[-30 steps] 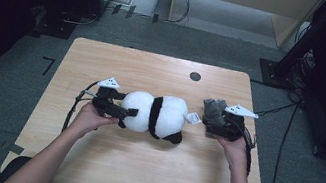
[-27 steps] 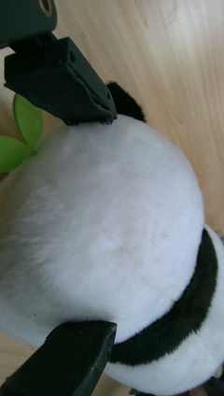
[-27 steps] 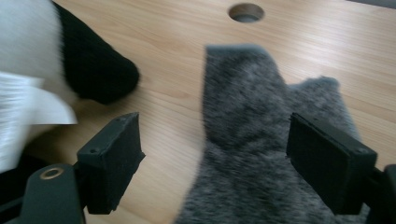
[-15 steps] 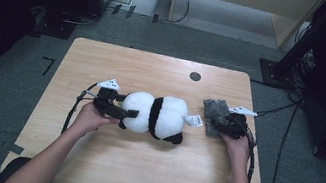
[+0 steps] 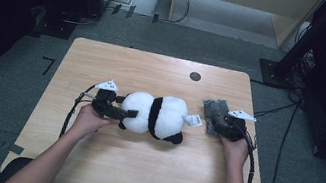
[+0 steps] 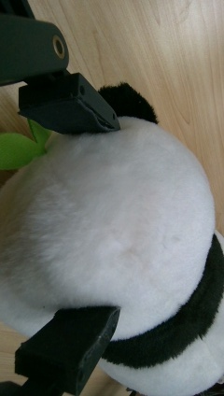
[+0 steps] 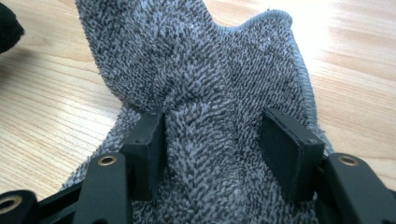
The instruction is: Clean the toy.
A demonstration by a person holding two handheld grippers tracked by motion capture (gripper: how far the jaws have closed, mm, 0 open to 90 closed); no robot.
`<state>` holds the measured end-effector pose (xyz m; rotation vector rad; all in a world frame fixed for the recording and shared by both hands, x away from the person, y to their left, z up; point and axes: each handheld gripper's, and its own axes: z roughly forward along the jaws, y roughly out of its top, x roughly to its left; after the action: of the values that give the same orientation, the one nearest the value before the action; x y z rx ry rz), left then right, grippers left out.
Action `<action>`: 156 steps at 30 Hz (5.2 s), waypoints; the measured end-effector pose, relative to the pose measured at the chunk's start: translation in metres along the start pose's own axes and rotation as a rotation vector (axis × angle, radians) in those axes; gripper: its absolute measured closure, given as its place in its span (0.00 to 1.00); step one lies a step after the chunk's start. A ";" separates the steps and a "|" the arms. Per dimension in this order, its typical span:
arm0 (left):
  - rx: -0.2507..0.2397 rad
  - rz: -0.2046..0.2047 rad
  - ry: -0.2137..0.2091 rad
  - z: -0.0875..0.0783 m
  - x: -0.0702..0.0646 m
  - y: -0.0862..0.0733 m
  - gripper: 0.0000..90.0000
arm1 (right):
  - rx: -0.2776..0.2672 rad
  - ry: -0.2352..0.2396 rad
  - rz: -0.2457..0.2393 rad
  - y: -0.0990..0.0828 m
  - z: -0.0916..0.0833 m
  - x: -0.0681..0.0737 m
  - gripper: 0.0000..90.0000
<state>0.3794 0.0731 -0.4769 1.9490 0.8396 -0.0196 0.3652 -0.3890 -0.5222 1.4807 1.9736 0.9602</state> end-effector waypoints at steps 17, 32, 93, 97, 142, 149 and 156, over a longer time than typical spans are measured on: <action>-0.003 0.002 0.006 -0.001 -0.002 -0.003 0.17 | 0.053 -0.001 0.039 0.006 -0.010 0.000 0.82; -0.013 0.000 0.034 -0.001 -0.005 -0.007 0.10 | 0.033 0.056 -0.041 0.034 -0.047 0.018 0.82; -0.014 -0.045 0.042 -0.007 -0.013 -0.016 0.27 | 0.089 0.468 -0.344 0.190 -0.003 0.220 0.82; -0.014 -0.043 0.043 -0.007 -0.013 -0.016 0.27 | 0.125 0.492 -0.363 0.186 0.009 0.237 0.82; -0.011 -0.047 0.038 -0.006 -0.011 -0.017 0.28 | 0.284 0.303 -0.236 0.151 0.036 0.126 0.82; -0.014 -0.049 0.039 -0.006 -0.010 -0.017 0.28 | 0.282 0.291 -0.160 0.129 0.036 0.096 0.82; -0.015 -0.055 0.037 -0.006 -0.009 -0.016 0.28 | 0.299 0.252 -0.157 0.120 0.031 0.084 0.83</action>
<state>0.3614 0.0769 -0.4830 1.9163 0.9150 -0.0102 0.4365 -0.2816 -0.4468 1.3818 2.4655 0.8463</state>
